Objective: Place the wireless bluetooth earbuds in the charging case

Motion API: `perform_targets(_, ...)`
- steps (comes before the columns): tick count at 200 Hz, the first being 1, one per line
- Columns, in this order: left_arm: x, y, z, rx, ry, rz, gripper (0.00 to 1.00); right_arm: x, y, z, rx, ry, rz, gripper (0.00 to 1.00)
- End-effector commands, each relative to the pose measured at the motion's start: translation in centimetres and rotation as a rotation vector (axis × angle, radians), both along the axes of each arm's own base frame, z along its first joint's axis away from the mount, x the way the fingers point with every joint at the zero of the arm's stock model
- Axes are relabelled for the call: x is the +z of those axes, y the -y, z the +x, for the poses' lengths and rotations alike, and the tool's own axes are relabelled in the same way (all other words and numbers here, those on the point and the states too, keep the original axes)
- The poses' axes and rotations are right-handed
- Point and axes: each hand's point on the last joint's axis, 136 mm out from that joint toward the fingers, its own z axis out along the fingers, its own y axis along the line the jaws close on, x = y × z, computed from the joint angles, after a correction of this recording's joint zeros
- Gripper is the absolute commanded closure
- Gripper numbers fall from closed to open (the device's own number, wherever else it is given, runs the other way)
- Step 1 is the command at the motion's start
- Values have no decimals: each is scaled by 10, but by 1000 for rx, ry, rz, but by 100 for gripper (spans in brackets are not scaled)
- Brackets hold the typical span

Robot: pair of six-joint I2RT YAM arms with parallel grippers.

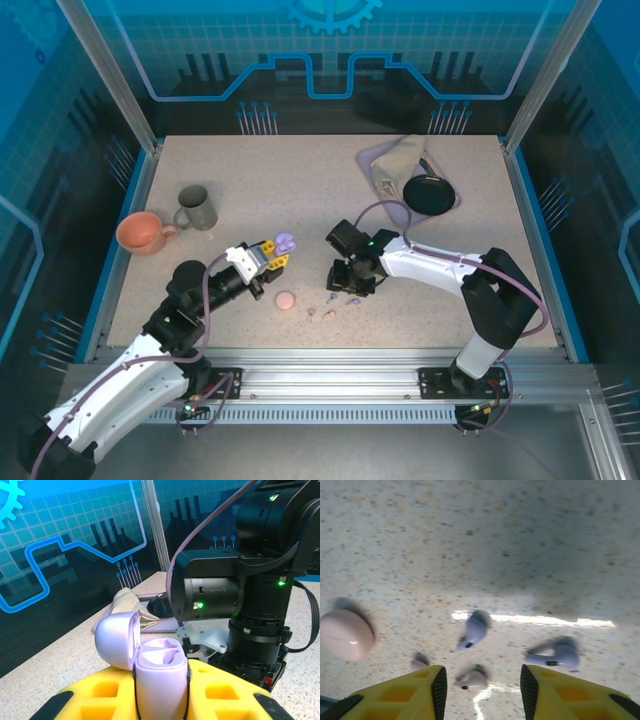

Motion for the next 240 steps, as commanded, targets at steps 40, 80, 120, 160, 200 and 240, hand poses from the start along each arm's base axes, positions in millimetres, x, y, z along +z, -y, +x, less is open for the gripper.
perform_targets(40, 7, -7, -4, 20, 16, -16, 100, -11, -11, -6, -30, -61, -52, 54)
perform_targets(80, 8, -9, -6, 21, 27, -15, 100, -21, -23, -8, -13, -101, -50, 55)
perform_targets(120, 9, -9, -7, 22, 35, -14, 100, -29, -26, -9, 2, -125, -92, 55)
perform_targets(160, 8, -10, -7, 22, 34, -11, 100, -31, -19, -12, 29, -134, -168, 58)
perform_targets(200, 9, -10, -7, 24, 35, -11, 100, -35, -15, -13, 42, -140, -198, 58)
perform_targets(240, 10, -10, -7, 26, 37, -10, 100, -36, -10, -12, 64, -143, -236, 59)
